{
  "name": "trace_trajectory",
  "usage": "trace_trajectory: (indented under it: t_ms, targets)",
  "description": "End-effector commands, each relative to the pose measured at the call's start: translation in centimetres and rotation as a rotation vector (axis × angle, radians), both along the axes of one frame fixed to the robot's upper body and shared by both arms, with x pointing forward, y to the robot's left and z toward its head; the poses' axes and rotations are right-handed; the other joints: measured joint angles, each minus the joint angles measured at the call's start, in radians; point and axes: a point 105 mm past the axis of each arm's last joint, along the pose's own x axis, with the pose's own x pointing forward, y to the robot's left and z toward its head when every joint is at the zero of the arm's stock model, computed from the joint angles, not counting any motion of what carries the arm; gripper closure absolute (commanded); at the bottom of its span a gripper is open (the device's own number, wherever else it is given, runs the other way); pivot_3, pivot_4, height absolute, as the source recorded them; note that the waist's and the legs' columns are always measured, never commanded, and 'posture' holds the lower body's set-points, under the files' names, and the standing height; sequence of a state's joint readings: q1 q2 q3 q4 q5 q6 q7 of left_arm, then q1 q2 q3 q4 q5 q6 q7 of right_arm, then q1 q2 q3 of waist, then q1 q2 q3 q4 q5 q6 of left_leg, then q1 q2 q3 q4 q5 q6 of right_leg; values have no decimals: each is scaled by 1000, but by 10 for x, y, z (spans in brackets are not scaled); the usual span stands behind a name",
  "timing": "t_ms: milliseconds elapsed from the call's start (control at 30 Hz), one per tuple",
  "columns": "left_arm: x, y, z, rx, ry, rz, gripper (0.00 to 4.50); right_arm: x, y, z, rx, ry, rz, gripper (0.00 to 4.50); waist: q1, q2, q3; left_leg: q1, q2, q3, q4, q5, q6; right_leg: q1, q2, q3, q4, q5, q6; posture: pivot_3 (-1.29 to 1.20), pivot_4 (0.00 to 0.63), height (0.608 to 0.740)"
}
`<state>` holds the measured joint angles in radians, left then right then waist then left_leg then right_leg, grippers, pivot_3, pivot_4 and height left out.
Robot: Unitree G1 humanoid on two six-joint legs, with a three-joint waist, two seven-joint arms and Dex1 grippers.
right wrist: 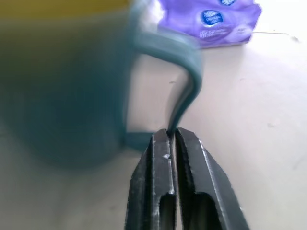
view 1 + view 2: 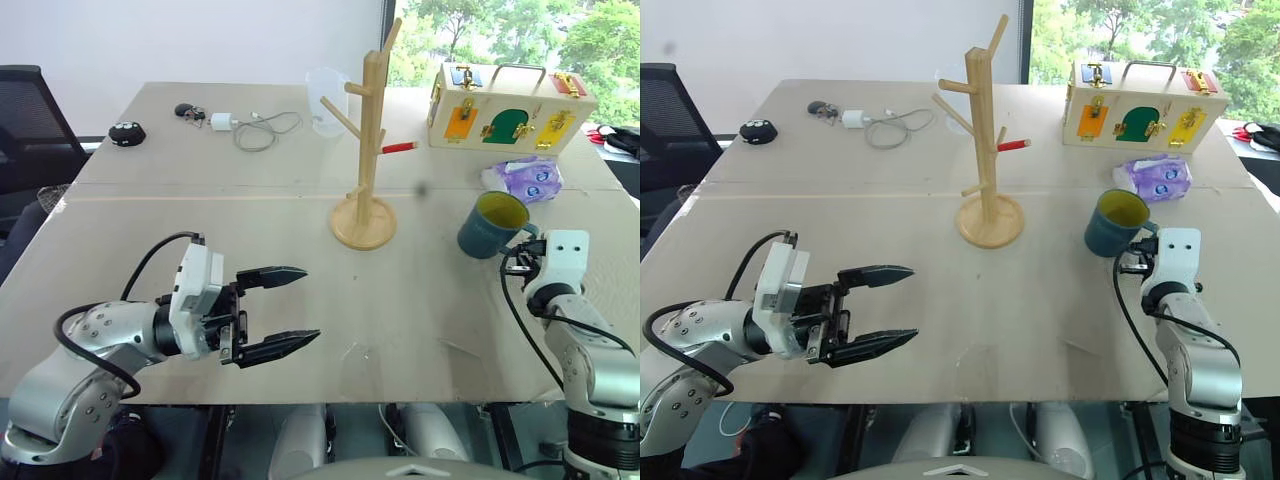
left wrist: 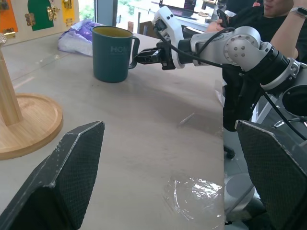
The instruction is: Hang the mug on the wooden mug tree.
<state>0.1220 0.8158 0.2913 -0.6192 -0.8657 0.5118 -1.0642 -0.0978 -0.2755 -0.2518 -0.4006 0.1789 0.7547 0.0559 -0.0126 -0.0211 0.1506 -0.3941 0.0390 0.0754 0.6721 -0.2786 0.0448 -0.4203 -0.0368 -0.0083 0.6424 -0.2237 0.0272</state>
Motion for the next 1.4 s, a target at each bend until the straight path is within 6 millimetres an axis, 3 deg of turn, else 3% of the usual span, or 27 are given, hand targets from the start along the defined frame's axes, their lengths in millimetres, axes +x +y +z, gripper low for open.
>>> trace_trajectory:
  t_ms: [33, 500, 833, 967, 1067, 1400]
  targets:
    - [-4, -2, 10, 1, -62, -9, 0, 4, -5, 6, -21, -27, -15, 4454, 0, 0, 0, 0, 0, 0, 0, 0, 0, 0, 0, 0, 0, 0, 0, 0, 150, 740]
    - [-4, 2, 6, -21, -67, 27, 0, 10, 2, 23, -20, -83, 78, 4454, 0, 0, 0, 0, 0, 0, 0, 0, 0, 0, 0, 0, 0, 0, 0, 0, 150, 740]
    - [-3, -2, 8, -24, -73, 28, 0, 9, 3, 22, -53, -67, 107, 4454, 0, 0, 0, 0, 0, 1, 0, 0, 0, 0, 0, 0, 0, 0, 0, 0, 150, 740]
    - [-2, -3, 10, -21, -75, 29, 0, 10, 2, 21, -56, -63, 113, 3165, 0, 0, 0, 0, 0, 1, 0, 0, 0, 0, 0, 0, 0, 0, 0, 0, 150, 740]
    - [-1, -4, 11, -21, -77, 31, 0, 12, 2, 19, -51, -64, 114, 1715, 0, 0, 0, 0, 0, 0, 0, 0, 0, 0, 0, 0, 0, 0, 0, 0, 150, 740]
    - [0, -5, 14, -20, -83, 40, 0, 23, 1, 13, -41, -68, 131, 1715, 0, 0, 0, 0, 0, 1, 0, 0, 0, 0, 0, 1, 0, 0, 0, 0, 150, 740]
